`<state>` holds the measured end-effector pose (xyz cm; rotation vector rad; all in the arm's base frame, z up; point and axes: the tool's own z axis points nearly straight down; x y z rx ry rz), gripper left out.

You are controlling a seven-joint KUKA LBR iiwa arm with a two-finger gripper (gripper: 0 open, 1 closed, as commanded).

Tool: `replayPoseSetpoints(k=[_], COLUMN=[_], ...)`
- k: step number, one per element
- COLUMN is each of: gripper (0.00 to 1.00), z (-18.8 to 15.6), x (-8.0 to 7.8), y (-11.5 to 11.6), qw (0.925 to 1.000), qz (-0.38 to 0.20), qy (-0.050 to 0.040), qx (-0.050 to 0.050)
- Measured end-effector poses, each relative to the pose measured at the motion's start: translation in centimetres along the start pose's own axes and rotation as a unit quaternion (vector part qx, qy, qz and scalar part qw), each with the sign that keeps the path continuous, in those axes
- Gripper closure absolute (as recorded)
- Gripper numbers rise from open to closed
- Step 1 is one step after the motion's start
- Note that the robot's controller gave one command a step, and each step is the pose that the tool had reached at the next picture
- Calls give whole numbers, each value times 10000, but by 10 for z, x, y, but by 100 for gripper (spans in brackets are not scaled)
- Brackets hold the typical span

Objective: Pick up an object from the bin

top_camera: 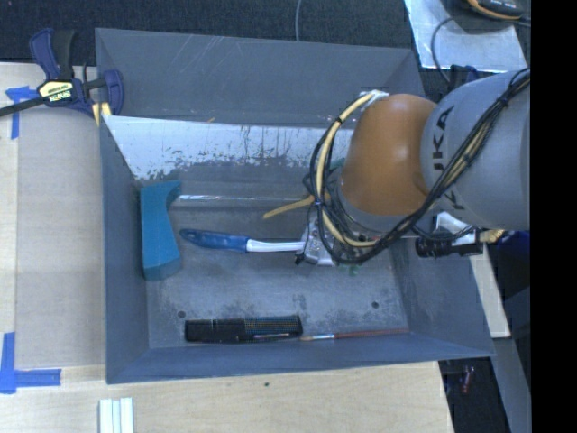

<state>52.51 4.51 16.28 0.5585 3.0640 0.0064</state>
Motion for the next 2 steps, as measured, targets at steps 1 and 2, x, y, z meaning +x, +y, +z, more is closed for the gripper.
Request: replayPoseSetpoints(k=[1, 2], gripper=[100, 100], z=[-29, -66], x=[1, -1], y=[-1, 0], qw=[10000, 10000], qz=[-3, -2], qy=[52, 20], qx=[29, 13])
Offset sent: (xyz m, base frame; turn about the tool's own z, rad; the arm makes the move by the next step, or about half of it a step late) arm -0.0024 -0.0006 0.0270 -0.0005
